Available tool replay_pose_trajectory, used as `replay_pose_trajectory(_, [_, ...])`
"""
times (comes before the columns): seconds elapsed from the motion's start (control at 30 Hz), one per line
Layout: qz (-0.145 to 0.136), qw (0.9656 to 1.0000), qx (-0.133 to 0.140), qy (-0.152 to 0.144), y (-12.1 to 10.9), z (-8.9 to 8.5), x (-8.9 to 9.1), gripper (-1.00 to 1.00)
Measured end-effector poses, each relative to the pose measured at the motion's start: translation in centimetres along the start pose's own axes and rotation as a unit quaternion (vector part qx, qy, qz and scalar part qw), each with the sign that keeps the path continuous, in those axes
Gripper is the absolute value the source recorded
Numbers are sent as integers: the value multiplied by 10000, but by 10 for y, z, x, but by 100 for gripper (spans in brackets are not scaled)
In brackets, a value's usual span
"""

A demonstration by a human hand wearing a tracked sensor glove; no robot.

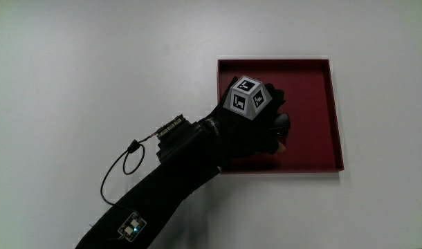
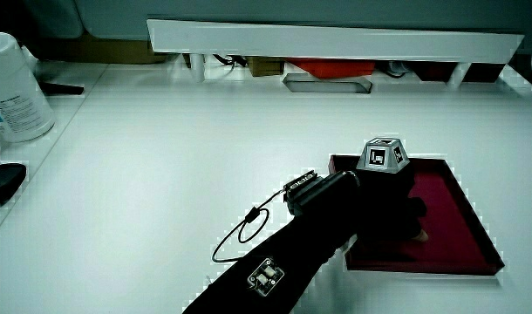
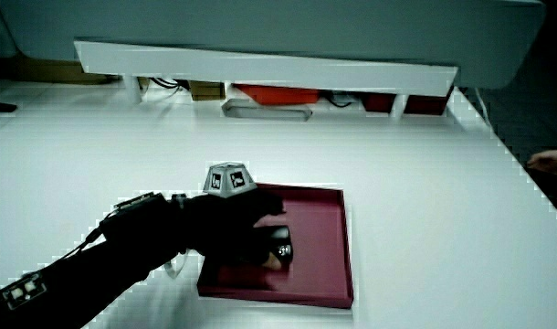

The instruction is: Pick stapper from plate

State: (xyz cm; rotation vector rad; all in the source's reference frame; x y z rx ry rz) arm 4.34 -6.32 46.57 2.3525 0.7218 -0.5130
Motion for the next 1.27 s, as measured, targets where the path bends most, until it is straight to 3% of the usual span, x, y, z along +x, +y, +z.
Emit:
replay_pose_trajectory(0.3, [-96,9996,153,-205,-3,-4,-3,75])
replay_pose_trajectory(0.43, [-126,9996,175,-162,-3,-4,-2,100])
replay_pose_trajectory(0.63, [-187,9993,288,-165,-7,2,-2,100])
replay_pose_trajectory(0.87, [-343,9974,626,-76,-25,35,8,100])
replay_pose_trajectory(0.97, [-598,9943,880,35,-30,45,5,100])
replay_pose_trajectory(1.0, [-469,9971,578,-142,-36,53,5,100])
replay_pose_trajectory(1.1, [-633,9932,979,-50,-45,64,-3,100])
replay_pose_trajectory(1.23, [-850,9848,1510,73,-56,79,-15,100])
replay_pose_trajectory(1.27, [-632,9851,1533,453,-67,90,-11,100])
